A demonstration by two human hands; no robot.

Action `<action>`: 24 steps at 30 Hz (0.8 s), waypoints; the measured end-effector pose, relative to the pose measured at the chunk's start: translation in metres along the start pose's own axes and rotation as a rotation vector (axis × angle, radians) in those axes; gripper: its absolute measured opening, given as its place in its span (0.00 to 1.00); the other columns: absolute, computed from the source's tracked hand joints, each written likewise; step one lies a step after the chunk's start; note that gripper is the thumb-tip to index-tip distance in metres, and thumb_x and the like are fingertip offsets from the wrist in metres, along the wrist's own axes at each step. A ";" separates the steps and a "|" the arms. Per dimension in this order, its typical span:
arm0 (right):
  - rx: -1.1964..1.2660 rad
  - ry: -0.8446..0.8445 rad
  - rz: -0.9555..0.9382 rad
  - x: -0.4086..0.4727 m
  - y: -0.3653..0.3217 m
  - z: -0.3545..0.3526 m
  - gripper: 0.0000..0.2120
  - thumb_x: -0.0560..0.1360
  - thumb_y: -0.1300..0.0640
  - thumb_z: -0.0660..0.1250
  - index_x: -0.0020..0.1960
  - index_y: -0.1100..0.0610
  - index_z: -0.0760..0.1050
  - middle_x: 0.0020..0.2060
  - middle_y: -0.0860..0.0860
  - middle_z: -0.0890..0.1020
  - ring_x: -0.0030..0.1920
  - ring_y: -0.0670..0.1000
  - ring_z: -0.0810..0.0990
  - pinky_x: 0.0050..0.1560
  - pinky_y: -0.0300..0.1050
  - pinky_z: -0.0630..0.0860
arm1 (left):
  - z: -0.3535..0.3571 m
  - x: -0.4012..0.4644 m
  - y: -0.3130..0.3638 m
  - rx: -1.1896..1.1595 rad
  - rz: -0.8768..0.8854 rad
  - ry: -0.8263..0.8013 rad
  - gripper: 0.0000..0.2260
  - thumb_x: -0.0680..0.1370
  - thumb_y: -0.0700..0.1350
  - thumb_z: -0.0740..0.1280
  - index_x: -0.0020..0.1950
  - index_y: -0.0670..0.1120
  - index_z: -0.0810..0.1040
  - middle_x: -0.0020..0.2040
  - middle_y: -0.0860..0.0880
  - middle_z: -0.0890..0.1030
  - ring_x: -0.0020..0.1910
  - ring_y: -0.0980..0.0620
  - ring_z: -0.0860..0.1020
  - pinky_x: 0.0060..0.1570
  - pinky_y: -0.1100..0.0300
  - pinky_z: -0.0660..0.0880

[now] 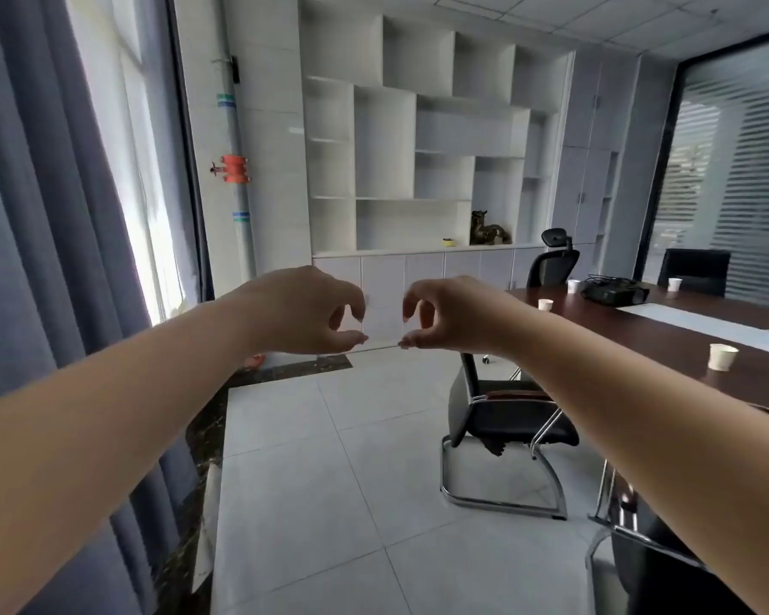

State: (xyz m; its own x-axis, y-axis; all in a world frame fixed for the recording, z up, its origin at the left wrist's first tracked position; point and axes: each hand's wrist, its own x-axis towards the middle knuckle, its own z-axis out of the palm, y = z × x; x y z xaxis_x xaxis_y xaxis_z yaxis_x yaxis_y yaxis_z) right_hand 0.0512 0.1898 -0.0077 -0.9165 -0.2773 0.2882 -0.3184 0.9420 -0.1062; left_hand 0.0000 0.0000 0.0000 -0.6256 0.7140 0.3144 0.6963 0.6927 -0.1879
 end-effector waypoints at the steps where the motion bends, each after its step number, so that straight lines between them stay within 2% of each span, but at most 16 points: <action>1: 0.008 -0.011 0.005 0.007 0.000 0.003 0.16 0.74 0.53 0.68 0.59 0.57 0.72 0.49 0.52 0.80 0.41 0.46 0.73 0.38 0.29 0.66 | 0.002 0.002 -0.004 0.005 -0.019 -0.028 0.15 0.75 0.57 0.64 0.59 0.52 0.75 0.37 0.59 0.74 0.35 0.62 0.72 0.45 0.63 0.75; 3: 0.018 -0.010 0.012 0.021 0.004 0.010 0.16 0.74 0.53 0.68 0.59 0.57 0.72 0.50 0.53 0.80 0.42 0.47 0.74 0.42 0.33 0.70 | 0.011 0.010 -0.017 0.012 -0.033 -0.017 0.15 0.75 0.57 0.64 0.58 0.53 0.75 0.35 0.60 0.72 0.34 0.65 0.69 0.45 0.62 0.74; 4: 0.016 -0.015 0.013 0.028 0.005 0.015 0.16 0.74 0.53 0.68 0.59 0.57 0.72 0.50 0.53 0.80 0.44 0.48 0.75 0.47 0.38 0.72 | 0.017 0.013 -0.023 0.018 -0.035 -0.017 0.15 0.75 0.57 0.64 0.58 0.53 0.75 0.35 0.60 0.71 0.34 0.65 0.68 0.45 0.62 0.73; 6: 0.021 -0.019 0.008 0.045 0.010 0.025 0.16 0.74 0.52 0.68 0.60 0.56 0.72 0.51 0.52 0.80 0.48 0.49 0.76 0.55 0.44 0.70 | 0.028 0.023 -0.035 0.008 -0.027 -0.035 0.15 0.75 0.57 0.64 0.59 0.53 0.74 0.35 0.60 0.72 0.34 0.64 0.68 0.44 0.62 0.73; 8: 0.019 -0.018 -0.012 0.066 0.020 0.036 0.17 0.74 0.51 0.68 0.60 0.56 0.72 0.51 0.52 0.80 0.51 0.50 0.77 0.57 0.47 0.69 | 0.041 0.036 -0.049 -0.001 -0.021 -0.044 0.16 0.75 0.57 0.64 0.60 0.52 0.74 0.36 0.59 0.72 0.35 0.62 0.69 0.45 0.61 0.74; 14: -0.007 -0.069 -0.078 0.149 0.065 0.078 0.18 0.73 0.50 0.69 0.59 0.55 0.73 0.46 0.51 0.79 0.44 0.47 0.73 0.47 0.41 0.73 | 0.094 0.093 -0.096 -0.011 -0.056 -0.095 0.15 0.75 0.58 0.63 0.57 0.52 0.75 0.37 0.58 0.73 0.36 0.61 0.71 0.43 0.63 0.72; 18: -0.030 -0.079 -0.123 0.210 0.103 0.101 0.17 0.73 0.49 0.69 0.58 0.56 0.73 0.40 0.45 0.72 0.38 0.43 0.69 0.37 0.34 0.66 | 0.123 0.150 -0.126 0.006 -0.047 -0.134 0.15 0.76 0.58 0.62 0.58 0.53 0.74 0.36 0.59 0.71 0.35 0.62 0.69 0.42 0.63 0.72; 21: -0.039 -0.101 -0.137 0.253 0.130 0.114 0.15 0.74 0.49 0.68 0.56 0.56 0.73 0.40 0.45 0.72 0.38 0.43 0.70 0.37 0.32 0.66 | 0.144 0.188 -0.150 0.029 -0.039 -0.162 0.16 0.76 0.58 0.62 0.61 0.53 0.72 0.37 0.60 0.68 0.36 0.61 0.68 0.46 0.63 0.73; 24: -0.059 -0.098 -0.146 0.292 0.156 0.122 0.15 0.74 0.49 0.67 0.55 0.57 0.73 0.35 0.42 0.69 0.35 0.42 0.68 0.35 0.32 0.65 | 0.165 0.221 -0.177 0.036 -0.051 -0.155 0.16 0.76 0.58 0.62 0.61 0.53 0.71 0.39 0.60 0.69 0.37 0.61 0.68 0.43 0.65 0.71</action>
State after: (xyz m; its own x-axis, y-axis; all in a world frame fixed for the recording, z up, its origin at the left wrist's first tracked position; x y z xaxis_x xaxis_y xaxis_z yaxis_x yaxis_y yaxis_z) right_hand -0.2958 0.2323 -0.0558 -0.8815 -0.4266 0.2022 -0.4380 0.8989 -0.0129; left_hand -0.3193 0.0521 -0.0507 -0.7083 0.6833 0.1772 0.6512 0.7294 -0.2097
